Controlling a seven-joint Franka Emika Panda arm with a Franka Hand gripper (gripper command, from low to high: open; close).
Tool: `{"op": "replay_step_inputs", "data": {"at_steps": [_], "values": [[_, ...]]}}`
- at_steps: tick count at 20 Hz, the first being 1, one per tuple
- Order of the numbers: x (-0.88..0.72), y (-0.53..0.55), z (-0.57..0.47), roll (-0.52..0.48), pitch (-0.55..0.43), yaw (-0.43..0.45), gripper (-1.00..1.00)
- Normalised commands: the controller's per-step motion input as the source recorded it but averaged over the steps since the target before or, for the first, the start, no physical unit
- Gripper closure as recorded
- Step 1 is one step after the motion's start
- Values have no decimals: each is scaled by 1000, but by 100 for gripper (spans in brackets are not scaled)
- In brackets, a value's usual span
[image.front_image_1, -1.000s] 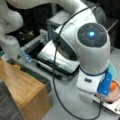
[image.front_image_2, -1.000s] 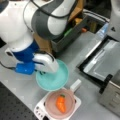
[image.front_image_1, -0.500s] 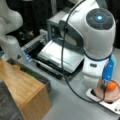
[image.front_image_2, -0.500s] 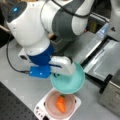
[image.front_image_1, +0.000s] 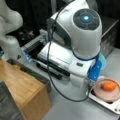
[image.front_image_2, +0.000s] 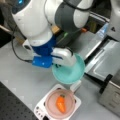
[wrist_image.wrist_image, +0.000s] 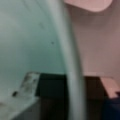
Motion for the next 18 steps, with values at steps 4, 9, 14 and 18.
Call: {"op": "replay_step_inputs", "data": {"at_steps": [4, 9, 14, 18], "values": [[-1000, 68, -198, -279, -298, -358, 100], [-1000, 58, -179, -245, -304, -240, 100], [-1000, 99, -153, -130, -335, -60, 100], [-1000, 169, -68, 7, -317, 32, 100]]}}
